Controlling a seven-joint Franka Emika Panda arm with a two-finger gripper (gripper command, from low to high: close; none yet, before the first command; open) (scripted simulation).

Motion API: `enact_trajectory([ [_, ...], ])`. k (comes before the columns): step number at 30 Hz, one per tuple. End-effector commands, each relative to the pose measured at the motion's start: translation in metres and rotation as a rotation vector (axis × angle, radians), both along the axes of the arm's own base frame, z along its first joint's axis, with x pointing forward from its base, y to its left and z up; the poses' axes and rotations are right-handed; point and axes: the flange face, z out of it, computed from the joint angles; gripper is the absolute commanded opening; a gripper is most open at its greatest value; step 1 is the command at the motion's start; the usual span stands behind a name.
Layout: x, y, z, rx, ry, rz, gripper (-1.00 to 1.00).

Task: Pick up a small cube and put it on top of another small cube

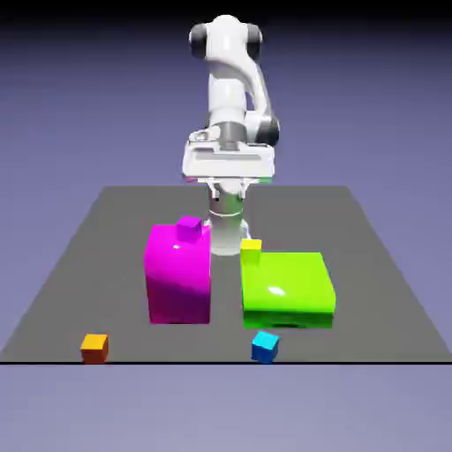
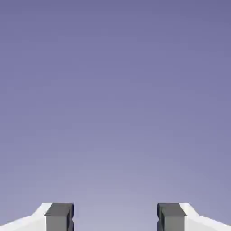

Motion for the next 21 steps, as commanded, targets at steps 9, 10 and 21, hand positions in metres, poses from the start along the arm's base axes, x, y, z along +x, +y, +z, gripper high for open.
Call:
enact_trajectory([
  [9, 0.079, -0.042, -0.056, -0.152, 0.306, -0.014, 0.00],
  [10, 0.086, -0.048, -0.064, -0.161, 0.340, -0.015, 0.00],
  [21, 0.148, -0.136, -0.155, -0.167, 0.665, -0.018, 0.00],
])
